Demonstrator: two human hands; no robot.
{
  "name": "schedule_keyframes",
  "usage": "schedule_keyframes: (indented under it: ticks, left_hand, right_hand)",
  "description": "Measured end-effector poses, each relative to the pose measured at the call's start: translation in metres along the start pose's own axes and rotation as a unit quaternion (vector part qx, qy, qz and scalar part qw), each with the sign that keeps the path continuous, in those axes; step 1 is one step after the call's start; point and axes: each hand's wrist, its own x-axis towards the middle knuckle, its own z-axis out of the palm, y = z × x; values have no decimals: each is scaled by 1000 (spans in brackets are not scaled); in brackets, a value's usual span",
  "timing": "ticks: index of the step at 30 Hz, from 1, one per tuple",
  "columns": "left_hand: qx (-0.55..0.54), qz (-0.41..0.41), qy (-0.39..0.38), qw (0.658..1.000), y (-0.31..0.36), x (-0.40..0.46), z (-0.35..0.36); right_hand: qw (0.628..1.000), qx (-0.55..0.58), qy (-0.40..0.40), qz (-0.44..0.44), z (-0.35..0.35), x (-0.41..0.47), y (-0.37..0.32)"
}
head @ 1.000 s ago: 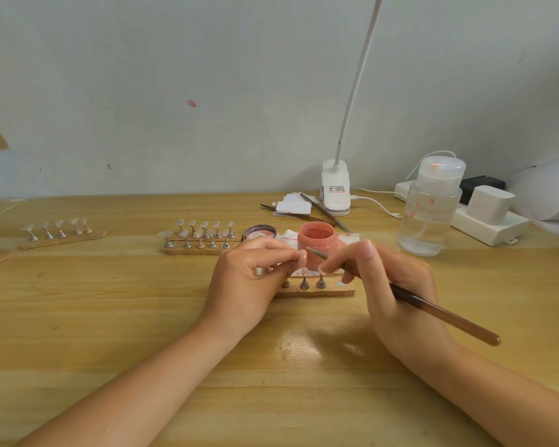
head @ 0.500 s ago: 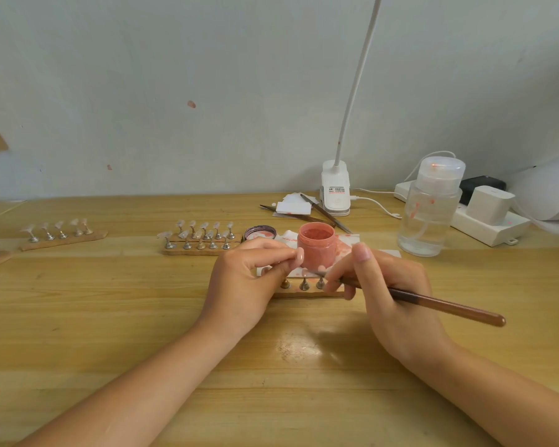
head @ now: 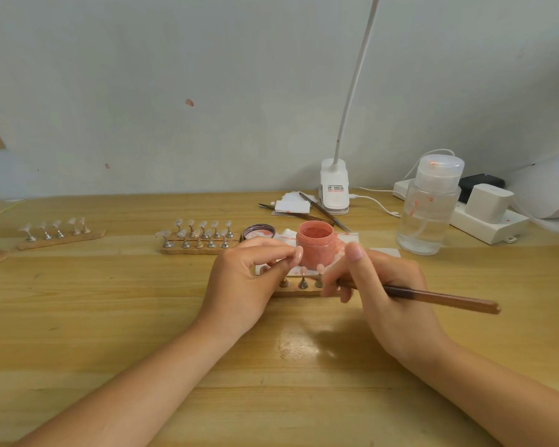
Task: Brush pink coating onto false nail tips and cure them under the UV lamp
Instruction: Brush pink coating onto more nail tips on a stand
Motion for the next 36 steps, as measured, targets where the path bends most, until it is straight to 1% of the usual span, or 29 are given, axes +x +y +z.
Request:
schedule_keyframes:
  ticks: [2,5,6,8,10,12,14,16,18,20,22,26,30,34,36]
  left_hand:
    - [9,7,3,1000,1,0,0]
    - [27,7,-2,1000,1,0,-1]
    - [32,5,-1,999,2,0,-1]
    - [42,6,3,999,3,0,-1]
    - [47,13,4,999,4,0,0]
    - [50,28,2,998,5,0,0]
    - [60,42,2,997,5,-1,0]
    - [59,31,6,998,5,-1,1]
    - [53,22,10,998,5,-1,1]
    - [56,22,7,998,5,-1,1]
    - [56,20,2,998,5,-1,0]
    - [58,20,4,998,6,-1,0]
    - [55,17,2,998,6,-2,0]
    - [55,6,-6,998,7,-2,0]
    - [54,8,-6,998,7,-2,-1]
  right_hand:
    - [1000,-12,15,-19,-1,0,0]
    - [995,-84,15,-60,1,4,-3]
    - [995,-84,6,-58,1,4,-2]
    - [998,-48,-5,-42,0,2,0]
    - [998,-29,2,-49,-1,1,1]
    - [995,-67,18,-73,0,3,-1]
    - [992,-97,16,-79,1,5,-2]
    - [995,-73,2,-66,-1,3,1]
    - [996,-56,5,-73,-2,2,2]
    - [992,-88,23,-92,0,2,1]
    - [989,-115,24,-92,1,4,0]
    - [995,-63,18,-79,-2,2,3]
    - [989,-113,36,-94,1,4,2]
    - [995,-57,21,-80,-2,2,4]
    - [992,-72,29,-98,-2,2,3]
